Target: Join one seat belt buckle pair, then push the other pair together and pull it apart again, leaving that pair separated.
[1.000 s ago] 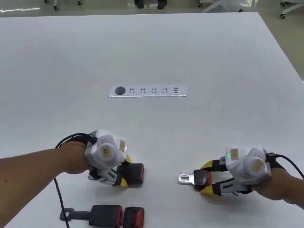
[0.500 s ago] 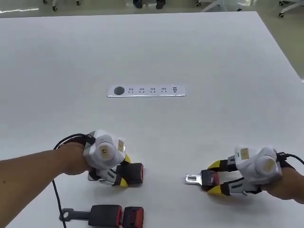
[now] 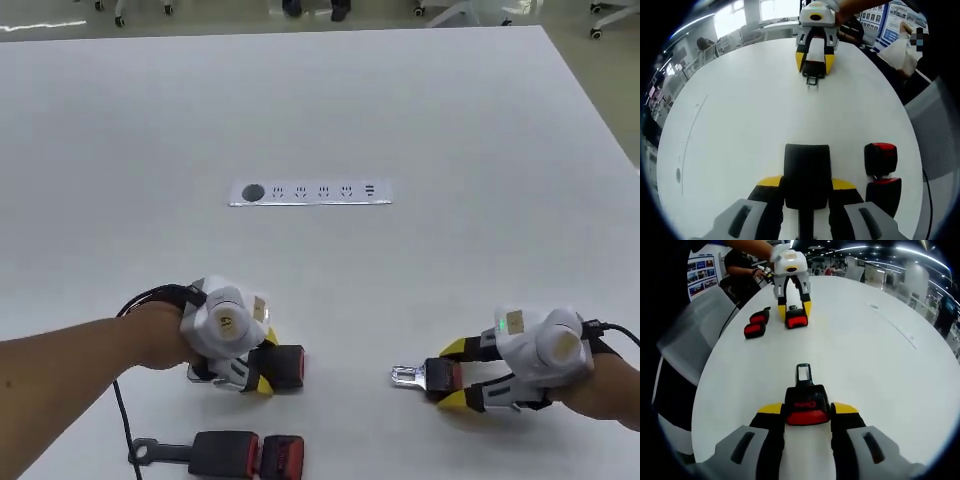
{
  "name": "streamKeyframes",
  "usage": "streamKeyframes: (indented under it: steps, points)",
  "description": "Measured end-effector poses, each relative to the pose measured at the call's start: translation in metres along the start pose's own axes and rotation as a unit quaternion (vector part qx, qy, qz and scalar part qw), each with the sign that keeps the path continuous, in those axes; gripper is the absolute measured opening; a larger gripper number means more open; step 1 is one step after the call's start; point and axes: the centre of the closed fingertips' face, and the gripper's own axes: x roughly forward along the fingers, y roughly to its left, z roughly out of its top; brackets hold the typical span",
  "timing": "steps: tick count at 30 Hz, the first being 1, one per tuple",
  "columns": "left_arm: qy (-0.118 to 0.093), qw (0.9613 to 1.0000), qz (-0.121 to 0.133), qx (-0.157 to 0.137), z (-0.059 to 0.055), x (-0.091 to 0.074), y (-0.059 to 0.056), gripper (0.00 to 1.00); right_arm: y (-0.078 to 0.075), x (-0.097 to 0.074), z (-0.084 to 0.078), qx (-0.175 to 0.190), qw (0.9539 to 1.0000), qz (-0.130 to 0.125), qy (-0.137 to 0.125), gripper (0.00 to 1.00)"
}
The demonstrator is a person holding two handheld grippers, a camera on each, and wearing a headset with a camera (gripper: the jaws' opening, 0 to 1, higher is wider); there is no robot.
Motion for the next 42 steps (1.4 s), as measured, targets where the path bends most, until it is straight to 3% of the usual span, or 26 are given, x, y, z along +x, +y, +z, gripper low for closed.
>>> streamKeyframes:
  steps: [3,5,8,11,14,15,19,20,22,24,25,26,28,30,32,34,39,41,42]
  points:
    - [-0.006,0.9995,-0.015,-0.028,0.002,0.0,-0.008,0.46,-0.003,0.0,-0.001,0.014,0.9997,-0.019,0.009,0.43]
    - [-0.013,0.9991,0.002,-0.041,0.0,0.001,-0.004,0.55,-0.007,0.001,0.002,0.045,0.9985,-0.032,-0.007,0.51]
    - [-0.033,0.9964,0.027,-0.073,0.0,-0.001,0.003,0.56,-0.016,-0.001,0.006,0.067,0.9954,-0.064,-0.025,0.55]
    - [-0.054,0.9929,0.051,-0.093,0.004,-0.009,0.007,0.61,-0.022,-0.003,0.01,0.1,0.9899,-0.091,-0.044,0.64]
    - [-0.062,0.9905,0.079,-0.094,0.002,-0.017,0.015,0.68,-0.028,-0.009,0.017,0.143,0.9785,-0.128,-0.076,0.64]
    - [-0.071,0.9877,0.091,-0.105,0.003,-0.019,0.019,0.69,-0.03,-0.01,0.018,0.15,0.9757,-0.137,-0.083,0.65]
    - [-0.104,0.9698,0.129,-0.179,0.006,-0.03,0.028,0.75,-0.029,-0.015,0.021,0.157,0.9693,-0.169,-0.083,0.68]
    - [-0.118,0.964,0.135,-0.197,0.004,-0.029,0.032,0.79,-0.03,-0.018,0.024,0.164,0.9643,-0.188,-0.088,0.68]
    - [-0.138,0.9566,0.156,-0.204,0.009,-0.036,0.035,0.83,-0.031,-0.023,0.028,0.19,0.9543,-0.205,-0.106,0.69]
    - [-0.138,0.9522,0.17,-0.213,0.007,-0.041,0.035,0.83,-0.032,-0.029,0.033,0.213,0.944,-0.222,-0.12,0.71]
    - [-0.139,0.9508,0.172,-0.217,0.008,-0.042,0.035,0.84,-0.032,-0.03,0.035,0.214,0.9425,-0.225,-0.123,0.73]
    - [-0.148,0.9459,0.178,-0.227,0.011,-0.047,0.033,0.84,-0.031,-0.033,0.037,0.211,0.9406,-0.235,-0.124,0.74]
    - [-0.152,0.9392,0.189,-0.243,0.005,-0.046,0.032,0.86,-0.033,-0.035,0.036,0.215,0.9359,-0.25,-0.124,0.78]
    - [-0.161,0.9288,0.199,-0.268,0.005,-0.051,0.028,0.88,-0.029,-0.042,0.043,0.218,0.9303,-0.264,-0.132,0.83]
    - [-0.17,0.9147,0.208,-0.302,0.005,-0.059,0.024,0.88,-0.031,-0.044,0.041,0.229,0.9236,-0.276,-0.135,0.84]
    - [-0.18,0.9019,0.218,-0.327,0.0,-0.065,0.021,0.9,-0.03,-0.046,0.04,0.23,0.9205,-0.284,-0.138,0.86]
    - [-0.191,0.8937,0.233,-0.333,-0.002,-0.078,0.005,0.94,-0.02,-0.053,0.047,0.232,0.9131,-0.301,-0.148,0.91]
    - [-0.2,0.8875,0.243,-0.337,-0.008,-0.083,0.002,0.94,-0.02,-0.057,0.047,0.233,0.9097,-0.309,-0.15,0.91]
    - [-0.209,0.8817,0.25,-0.341,-0.011,-0.087,-0.001,0.94,-0.017,-0.059,0.048,0.235,0.9069,-0.314,-0.153,0.91]
